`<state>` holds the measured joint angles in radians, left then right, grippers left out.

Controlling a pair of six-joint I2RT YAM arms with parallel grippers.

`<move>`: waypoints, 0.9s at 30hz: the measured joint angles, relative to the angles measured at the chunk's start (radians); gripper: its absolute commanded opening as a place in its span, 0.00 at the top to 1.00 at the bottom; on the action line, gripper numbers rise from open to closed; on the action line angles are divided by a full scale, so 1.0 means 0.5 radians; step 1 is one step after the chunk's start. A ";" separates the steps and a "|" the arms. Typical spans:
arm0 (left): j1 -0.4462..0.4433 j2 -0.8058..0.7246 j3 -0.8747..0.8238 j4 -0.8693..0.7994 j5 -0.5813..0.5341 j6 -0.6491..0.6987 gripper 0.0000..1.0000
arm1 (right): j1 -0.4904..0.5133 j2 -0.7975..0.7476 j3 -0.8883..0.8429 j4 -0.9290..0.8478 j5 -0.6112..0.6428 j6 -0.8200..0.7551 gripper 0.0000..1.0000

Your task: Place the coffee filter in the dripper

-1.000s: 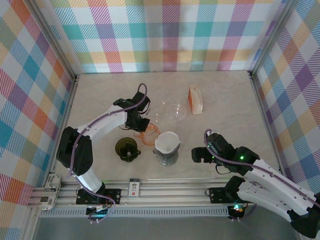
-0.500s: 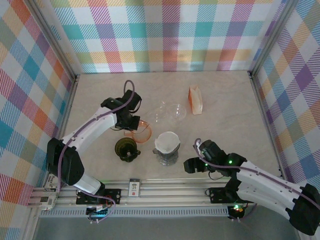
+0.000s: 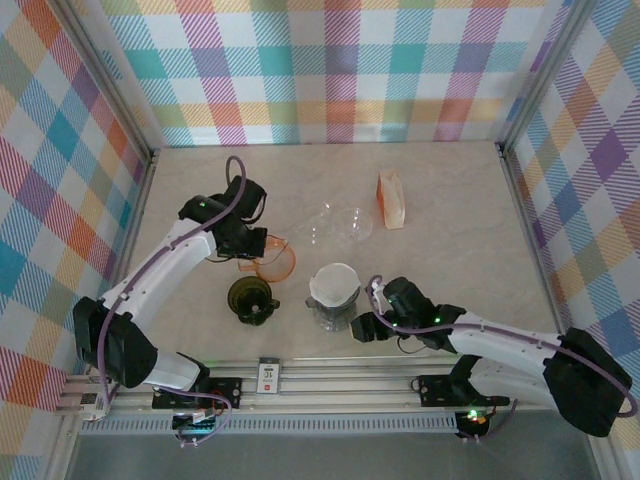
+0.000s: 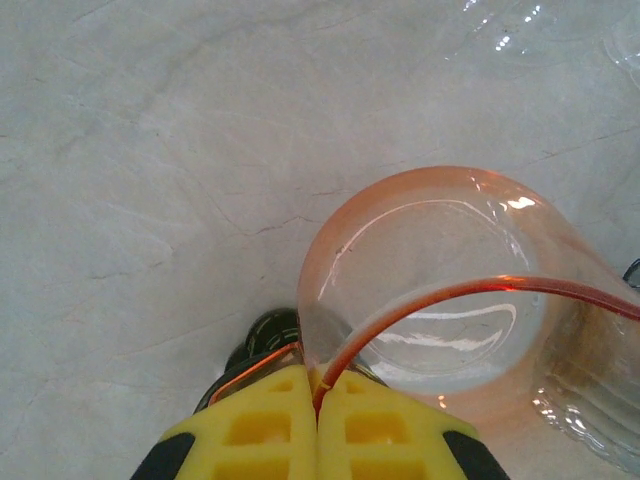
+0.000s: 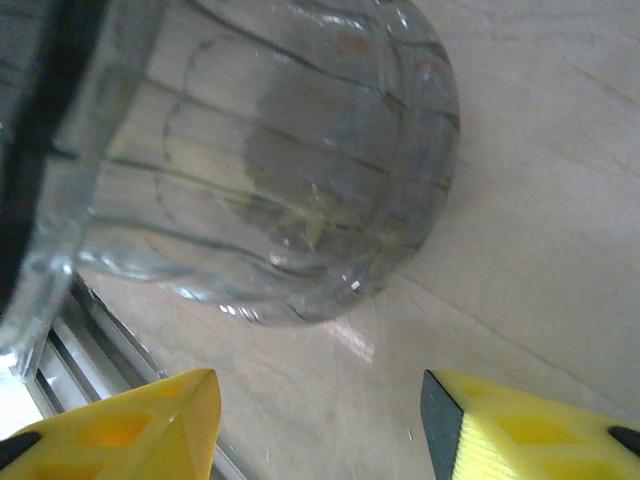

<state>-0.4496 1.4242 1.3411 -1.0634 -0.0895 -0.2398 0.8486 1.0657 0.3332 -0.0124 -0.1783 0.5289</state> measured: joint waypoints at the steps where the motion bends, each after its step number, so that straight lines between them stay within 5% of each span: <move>1: 0.014 -0.005 0.008 -0.008 0.002 -0.001 1.00 | 0.000 0.027 0.000 0.047 -0.002 -0.008 0.46; 27: 0.266 -0.452 -0.026 -0.129 -0.153 -0.075 1.00 | 0.008 0.991 0.529 0.528 -0.033 -0.208 0.54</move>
<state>-0.3168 1.1980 1.3281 -1.1278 -0.1661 -0.2771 0.8524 1.5612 0.5980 0.2516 -0.1947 0.4248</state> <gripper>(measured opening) 0.050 0.462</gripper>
